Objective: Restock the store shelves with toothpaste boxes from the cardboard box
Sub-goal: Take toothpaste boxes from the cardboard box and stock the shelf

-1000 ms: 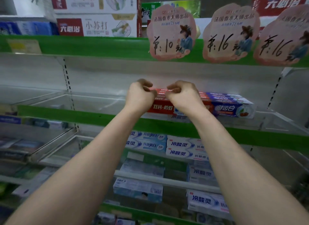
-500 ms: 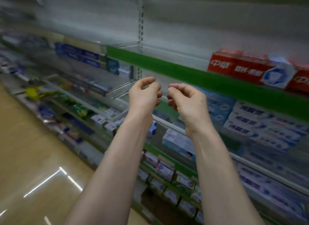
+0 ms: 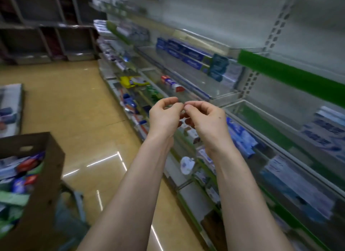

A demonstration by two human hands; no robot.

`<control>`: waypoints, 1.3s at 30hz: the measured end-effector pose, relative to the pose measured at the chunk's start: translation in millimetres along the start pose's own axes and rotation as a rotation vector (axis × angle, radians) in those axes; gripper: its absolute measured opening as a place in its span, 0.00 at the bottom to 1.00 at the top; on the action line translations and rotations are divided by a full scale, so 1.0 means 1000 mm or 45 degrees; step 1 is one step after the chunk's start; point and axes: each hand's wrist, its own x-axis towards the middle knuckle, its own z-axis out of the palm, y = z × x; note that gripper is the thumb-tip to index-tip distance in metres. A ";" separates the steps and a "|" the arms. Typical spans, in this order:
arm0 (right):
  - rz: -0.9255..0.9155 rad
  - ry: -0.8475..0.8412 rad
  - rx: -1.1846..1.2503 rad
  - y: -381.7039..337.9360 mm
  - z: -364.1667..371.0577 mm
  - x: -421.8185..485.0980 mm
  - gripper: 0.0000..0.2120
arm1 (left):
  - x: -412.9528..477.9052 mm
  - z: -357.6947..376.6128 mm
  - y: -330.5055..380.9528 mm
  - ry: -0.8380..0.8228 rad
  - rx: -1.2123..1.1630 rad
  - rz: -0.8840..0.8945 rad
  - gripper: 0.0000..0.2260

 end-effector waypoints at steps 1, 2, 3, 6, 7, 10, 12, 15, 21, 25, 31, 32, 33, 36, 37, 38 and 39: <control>0.000 -0.040 -0.006 0.000 0.020 -0.001 0.06 | 0.005 -0.019 0.004 0.029 -0.005 -0.006 0.05; 0.004 -0.075 -0.012 0.000 0.043 -0.002 0.06 | 0.011 -0.041 0.009 0.060 -0.011 -0.008 0.06; 0.006 -0.098 -0.018 0.001 0.062 -0.003 0.07 | 0.015 -0.058 0.012 0.086 -0.014 -0.010 0.06; 0.031 -0.187 -0.002 0.003 0.119 -0.008 0.07 | 0.028 -0.113 0.024 0.178 -0.007 -0.015 0.08; 0.042 -0.229 0.014 0.003 0.139 -0.010 0.06 | 0.031 -0.132 0.029 0.214 -0.015 -0.017 0.08; 0.043 -0.338 -0.013 0.003 0.194 -0.016 0.06 | 0.038 -0.189 0.041 0.338 -0.022 -0.028 0.07; 0.042 -0.421 -0.047 0.005 0.228 -0.020 0.05 | 0.040 -0.225 0.046 0.410 -0.017 -0.050 0.07; 0.062 -0.574 -0.075 0.009 0.278 -0.027 0.04 | 0.046 -0.279 0.048 0.550 -0.033 -0.054 0.10; 0.148 -0.844 -0.077 0.020 0.360 -0.030 0.04 | 0.062 -0.363 0.046 0.837 -0.083 -0.046 0.10; 0.175 -0.983 -0.050 0.030 0.409 -0.019 0.04 | 0.080 -0.402 0.046 0.990 -0.121 -0.056 0.10; 0.208 -1.095 -0.068 0.054 0.471 0.022 0.05 | 0.128 -0.441 0.043 1.155 -0.077 -0.109 0.08; 0.206 -1.108 -0.076 0.059 0.480 0.029 0.06 | 0.137 -0.445 0.040 1.178 -0.085 -0.129 0.08; 0.211 -1.127 -0.094 0.064 0.488 0.035 0.06 | 0.145 -0.450 0.037 1.200 -0.100 -0.160 0.07; 0.245 -1.209 -0.151 0.085 0.515 0.049 0.06 | 0.165 -0.464 0.022 1.258 -0.169 -0.267 0.09; 0.252 -1.238 -0.185 0.092 0.523 0.051 0.06 | 0.168 -0.469 0.016 1.273 -0.183 -0.298 0.09; 0.261 -1.265 -0.229 0.101 0.531 0.052 0.06 | 0.172 -0.475 0.011 1.291 -0.189 -0.338 0.09; 0.265 -1.288 -0.277 0.109 0.538 0.051 0.07 | 0.174 -0.480 0.005 1.311 -0.197 -0.380 0.08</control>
